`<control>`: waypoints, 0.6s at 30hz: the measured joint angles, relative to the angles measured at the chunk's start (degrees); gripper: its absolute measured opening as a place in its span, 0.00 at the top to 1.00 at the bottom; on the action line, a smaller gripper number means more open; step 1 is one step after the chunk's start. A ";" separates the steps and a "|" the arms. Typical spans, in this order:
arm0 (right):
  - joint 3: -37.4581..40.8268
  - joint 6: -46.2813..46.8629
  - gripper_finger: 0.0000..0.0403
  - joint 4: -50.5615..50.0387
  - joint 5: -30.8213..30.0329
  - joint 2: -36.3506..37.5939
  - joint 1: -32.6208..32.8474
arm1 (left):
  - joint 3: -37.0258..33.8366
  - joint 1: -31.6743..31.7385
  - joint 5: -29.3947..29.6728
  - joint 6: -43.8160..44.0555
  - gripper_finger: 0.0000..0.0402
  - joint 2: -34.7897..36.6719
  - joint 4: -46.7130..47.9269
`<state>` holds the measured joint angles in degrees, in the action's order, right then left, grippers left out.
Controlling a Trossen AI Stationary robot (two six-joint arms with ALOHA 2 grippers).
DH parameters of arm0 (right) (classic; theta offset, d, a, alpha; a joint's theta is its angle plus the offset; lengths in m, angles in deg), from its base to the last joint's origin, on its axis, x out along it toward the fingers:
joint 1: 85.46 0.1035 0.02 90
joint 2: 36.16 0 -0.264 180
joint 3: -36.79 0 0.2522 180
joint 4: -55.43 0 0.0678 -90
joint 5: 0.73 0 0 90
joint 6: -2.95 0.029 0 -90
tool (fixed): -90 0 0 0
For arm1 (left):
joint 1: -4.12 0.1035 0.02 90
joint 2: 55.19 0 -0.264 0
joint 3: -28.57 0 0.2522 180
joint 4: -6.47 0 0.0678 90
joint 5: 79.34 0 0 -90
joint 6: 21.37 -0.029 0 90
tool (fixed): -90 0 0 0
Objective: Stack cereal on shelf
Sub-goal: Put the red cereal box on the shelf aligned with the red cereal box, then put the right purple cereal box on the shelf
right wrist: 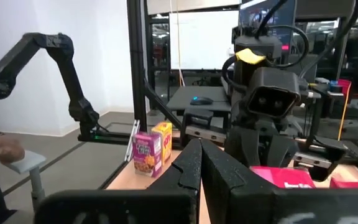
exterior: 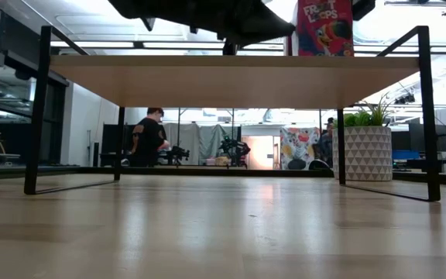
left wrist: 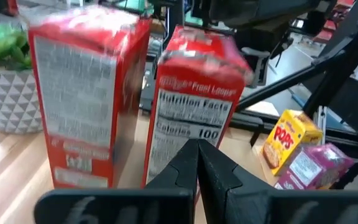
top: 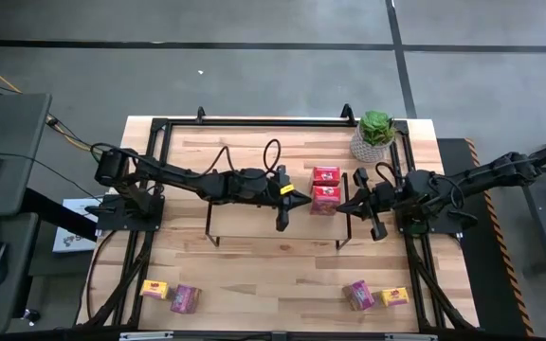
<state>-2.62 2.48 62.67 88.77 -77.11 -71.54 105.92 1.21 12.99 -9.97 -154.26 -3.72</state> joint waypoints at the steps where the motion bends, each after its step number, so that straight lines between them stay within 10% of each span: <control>1: 0.00 0.00 1.00 0.21 0.00 0.00 0.00 | 0.10 0.00 0.00 -0.30 1.00 0.00 -0.13; 10: 0.00 -0.88 1.00 0.27 0.09 0.09 0.02 | -0.13 0.00 -0.18 -2.08 1.00 2.09 6.19; 18: 0.00 -2.05 1.00 1.20 0.36 0.12 0.01 | -1.88 -3.48 4.24 -8.07 1.00 19.10 19.34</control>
<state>-2.62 0.42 63.87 89.13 -77.00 -71.53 104.05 -2.28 17.22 -18.05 -135.16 15.62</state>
